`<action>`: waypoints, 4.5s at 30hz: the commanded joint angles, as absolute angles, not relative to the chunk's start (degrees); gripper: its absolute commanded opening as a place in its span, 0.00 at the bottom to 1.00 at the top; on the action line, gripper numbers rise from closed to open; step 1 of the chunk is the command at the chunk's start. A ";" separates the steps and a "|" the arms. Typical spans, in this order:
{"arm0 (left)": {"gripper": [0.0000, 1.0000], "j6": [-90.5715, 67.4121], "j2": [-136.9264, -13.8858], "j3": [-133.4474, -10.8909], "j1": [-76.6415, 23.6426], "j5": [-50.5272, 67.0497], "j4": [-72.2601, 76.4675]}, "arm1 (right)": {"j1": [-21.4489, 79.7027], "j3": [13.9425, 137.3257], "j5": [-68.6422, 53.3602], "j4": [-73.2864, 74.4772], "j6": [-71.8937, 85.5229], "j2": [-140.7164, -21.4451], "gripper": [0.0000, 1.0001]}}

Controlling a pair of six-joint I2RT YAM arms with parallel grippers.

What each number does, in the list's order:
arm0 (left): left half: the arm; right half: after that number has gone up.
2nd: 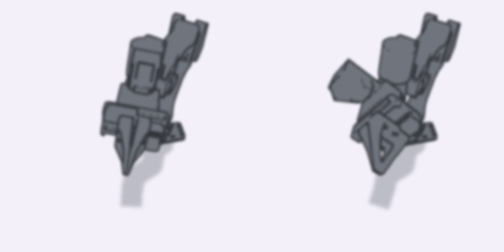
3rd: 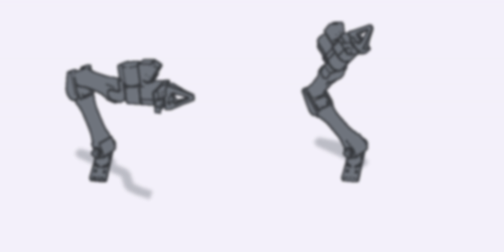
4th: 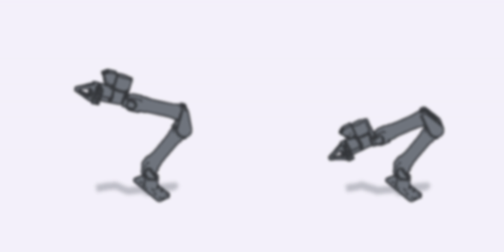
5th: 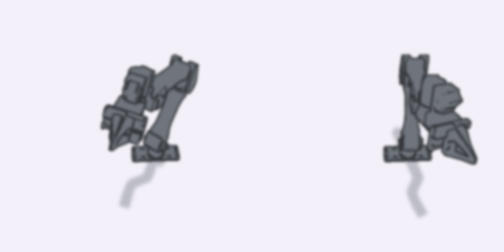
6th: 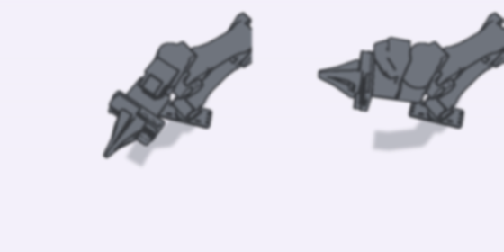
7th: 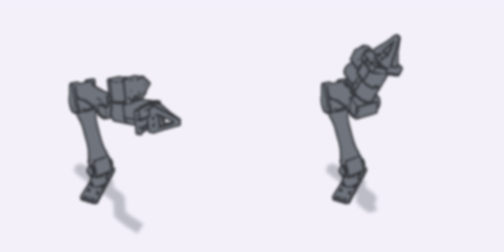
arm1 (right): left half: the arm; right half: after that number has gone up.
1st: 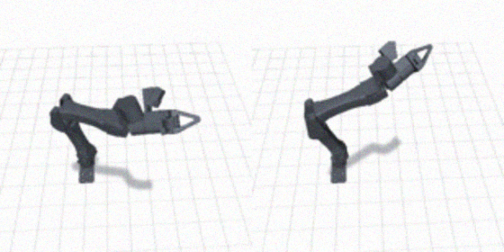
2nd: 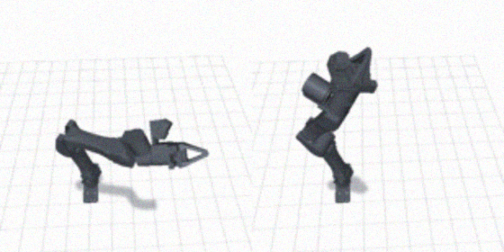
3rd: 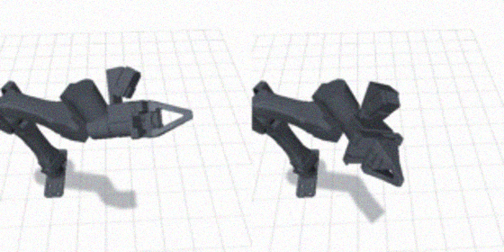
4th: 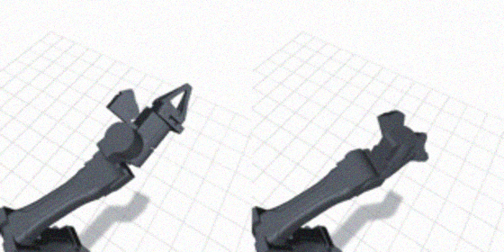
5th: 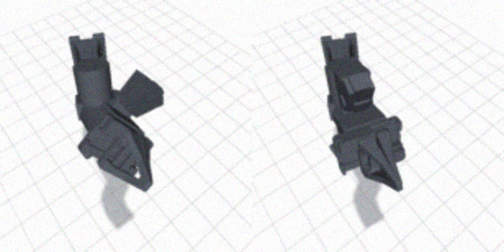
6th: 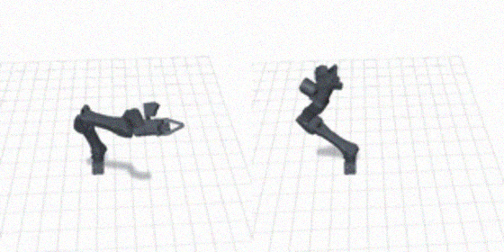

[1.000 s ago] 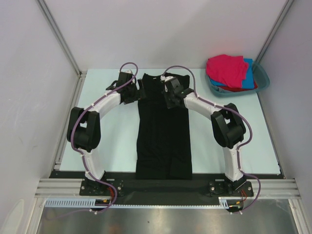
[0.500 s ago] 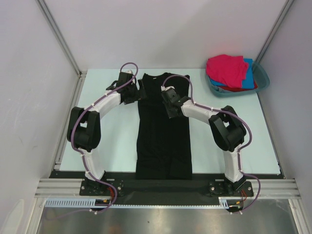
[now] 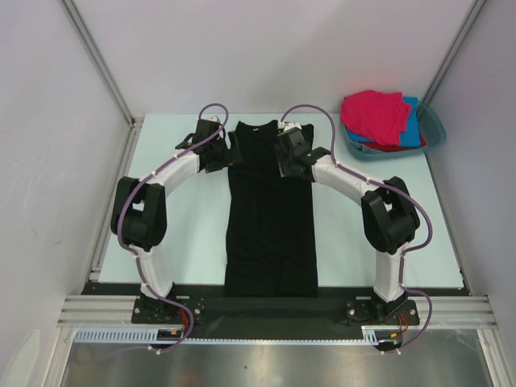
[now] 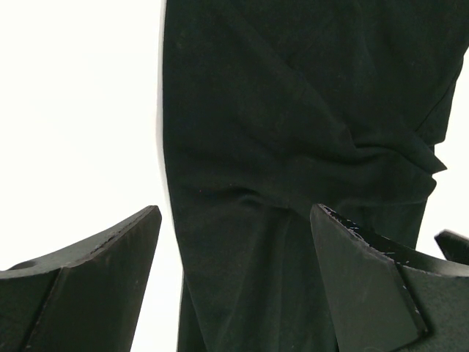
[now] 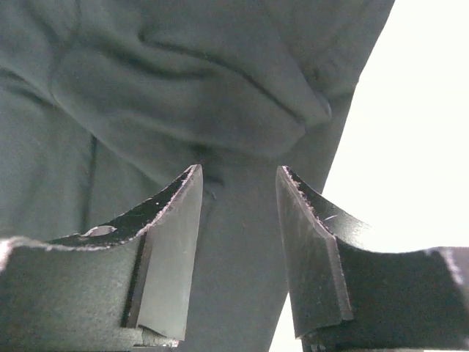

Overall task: Fold and stack the t-shirts
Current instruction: Fold the tshirt

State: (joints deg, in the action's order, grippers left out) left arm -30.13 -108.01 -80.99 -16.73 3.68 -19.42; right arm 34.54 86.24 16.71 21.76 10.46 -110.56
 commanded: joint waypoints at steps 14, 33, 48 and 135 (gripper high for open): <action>0.89 -30.59 -107.93 -82.35 -16.17 4.04 -18.72 | 32.25 90.70 6.24 21.88 14.50 -114.61 0.49; 0.89 -30.76 -108.37 -82.35 -16.17 4.75 -18.63 | 35.33 88.86 3.95 23.64 13.62 -117.07 0.47; 0.89 -30.68 -108.46 -82.44 -16.17 4.92 -18.72 | 35.68 90.53 4.74 25.40 12.48 -119.35 0.23; 0.89 -31.20 -109.16 -82.35 -16.17 7.03 -18.54 | 44.03 84.73 16.35 29.80 10.54 -113.64 0.00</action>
